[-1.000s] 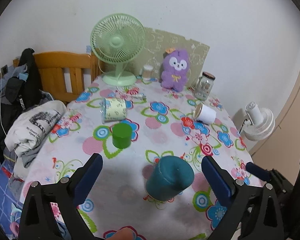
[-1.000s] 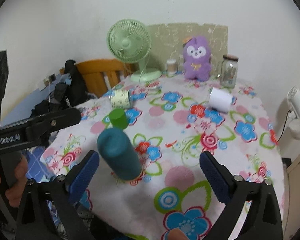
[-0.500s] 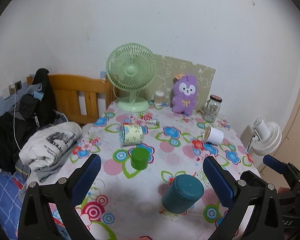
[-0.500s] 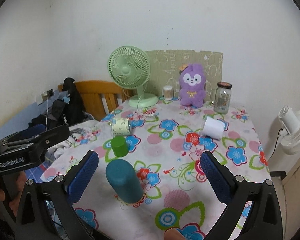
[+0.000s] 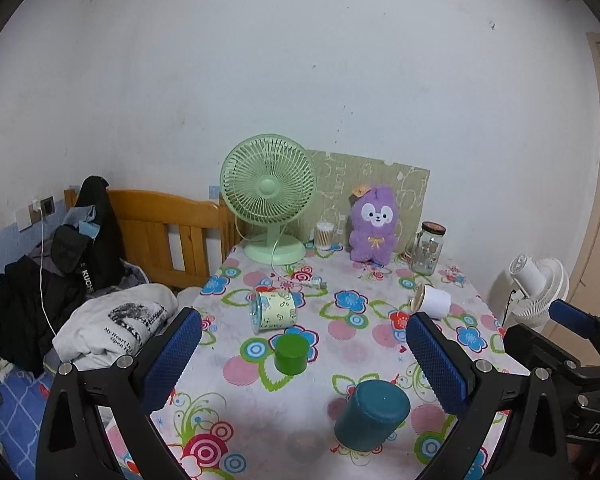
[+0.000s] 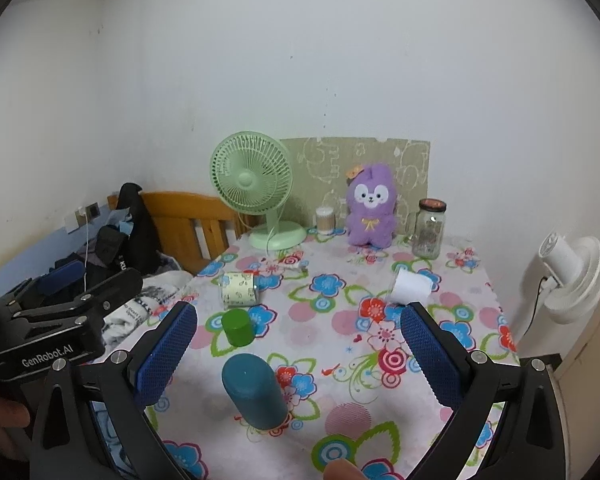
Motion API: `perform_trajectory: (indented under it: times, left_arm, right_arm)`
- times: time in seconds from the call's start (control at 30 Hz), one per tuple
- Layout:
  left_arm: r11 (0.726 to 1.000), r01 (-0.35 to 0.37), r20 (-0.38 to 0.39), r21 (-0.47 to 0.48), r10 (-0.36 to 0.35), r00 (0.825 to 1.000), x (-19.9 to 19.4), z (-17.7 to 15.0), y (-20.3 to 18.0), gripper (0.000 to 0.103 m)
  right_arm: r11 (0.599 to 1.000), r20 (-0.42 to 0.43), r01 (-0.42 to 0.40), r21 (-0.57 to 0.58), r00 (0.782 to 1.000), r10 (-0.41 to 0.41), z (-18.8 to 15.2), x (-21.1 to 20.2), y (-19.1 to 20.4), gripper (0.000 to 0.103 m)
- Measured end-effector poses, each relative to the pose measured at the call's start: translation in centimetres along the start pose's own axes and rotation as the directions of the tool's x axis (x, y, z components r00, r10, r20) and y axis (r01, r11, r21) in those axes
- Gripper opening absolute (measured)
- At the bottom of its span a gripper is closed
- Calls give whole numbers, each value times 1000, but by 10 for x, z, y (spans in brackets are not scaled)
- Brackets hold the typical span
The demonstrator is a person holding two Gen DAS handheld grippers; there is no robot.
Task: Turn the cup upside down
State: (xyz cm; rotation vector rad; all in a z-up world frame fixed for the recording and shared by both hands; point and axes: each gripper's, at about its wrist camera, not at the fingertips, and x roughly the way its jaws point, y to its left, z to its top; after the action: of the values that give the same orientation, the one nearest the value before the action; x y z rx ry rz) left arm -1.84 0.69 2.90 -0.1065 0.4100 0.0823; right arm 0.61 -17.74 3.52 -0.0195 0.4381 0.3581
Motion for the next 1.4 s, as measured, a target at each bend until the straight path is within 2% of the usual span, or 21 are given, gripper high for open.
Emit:
perform_trajectory:
  times: [0.4,1.4]
  left_arm:
    - [1000,-1,12,8,1,1000,-3,-1,-2,103]
    - [999,15,7,29,-15,1000,0,0,-8,103]
  right_arm:
    - [999,-9,27,17,1000,-26,1,0,-1,103]
    - [999,-15,10,31,1000,-10,-2,1,0,103]
